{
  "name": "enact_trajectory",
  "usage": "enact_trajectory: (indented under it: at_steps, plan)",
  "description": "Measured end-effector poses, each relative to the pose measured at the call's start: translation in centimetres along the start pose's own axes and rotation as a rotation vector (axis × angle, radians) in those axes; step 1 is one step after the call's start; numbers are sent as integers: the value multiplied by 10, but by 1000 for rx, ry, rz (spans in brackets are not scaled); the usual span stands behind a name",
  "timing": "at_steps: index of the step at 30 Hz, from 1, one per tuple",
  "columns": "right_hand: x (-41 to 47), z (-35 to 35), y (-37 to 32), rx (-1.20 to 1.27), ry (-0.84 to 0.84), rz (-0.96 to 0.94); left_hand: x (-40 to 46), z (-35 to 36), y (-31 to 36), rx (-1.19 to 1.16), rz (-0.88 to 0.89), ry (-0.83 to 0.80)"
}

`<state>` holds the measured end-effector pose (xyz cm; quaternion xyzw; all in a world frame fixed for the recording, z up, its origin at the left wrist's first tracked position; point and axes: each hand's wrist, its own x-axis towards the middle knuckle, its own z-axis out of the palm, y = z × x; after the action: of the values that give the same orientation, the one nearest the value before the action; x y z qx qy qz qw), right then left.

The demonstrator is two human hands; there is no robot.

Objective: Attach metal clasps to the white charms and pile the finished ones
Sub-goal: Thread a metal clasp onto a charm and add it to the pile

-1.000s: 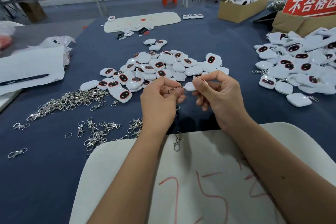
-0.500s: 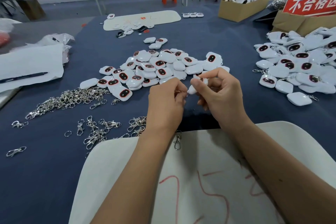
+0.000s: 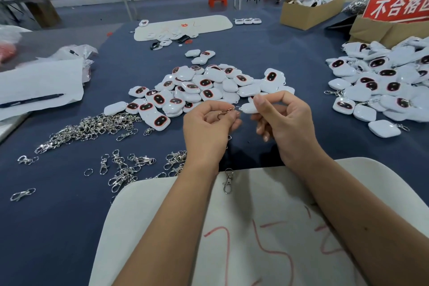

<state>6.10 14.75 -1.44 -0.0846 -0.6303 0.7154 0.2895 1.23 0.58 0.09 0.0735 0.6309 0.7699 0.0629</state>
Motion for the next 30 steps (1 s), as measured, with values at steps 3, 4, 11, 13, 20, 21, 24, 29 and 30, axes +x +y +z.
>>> enact_trajectory:
  at_steps: [3, 4, 11, 13, 20, 21, 24, 29, 30]
  plan:
    - [0, -1, 1, -47, 12, -15, 1, -4, 0, 282, 159, -7]
    - [0, -1, 2, -63, 12, -22, 1, -5, 0, 367, 207, -21]
    - [-2, -1, 3, -140, -16, -63, 0, -8, 0, 736, 428, -108]
    - [-3, -1, 3, -153, -21, -72, 0, -6, -1, 788, 465, -126]
    - [2, -2, 5, -118, 90, -31, -1, -8, -3, 419, 207, -23]
    - [2, -2, 5, -107, 114, -15, 0, -9, -3, 370, 173, 0]
    - [3, -2, 4, -85, 147, 26, 0, -8, -1, 317, 133, 3]
    - [4, -3, -1, -50, 325, 33, -4, 15, 2, 293, 80, 4]
    - [6, -4, -1, -40, 409, 31, -3, 26, 3, 273, 76, -19]
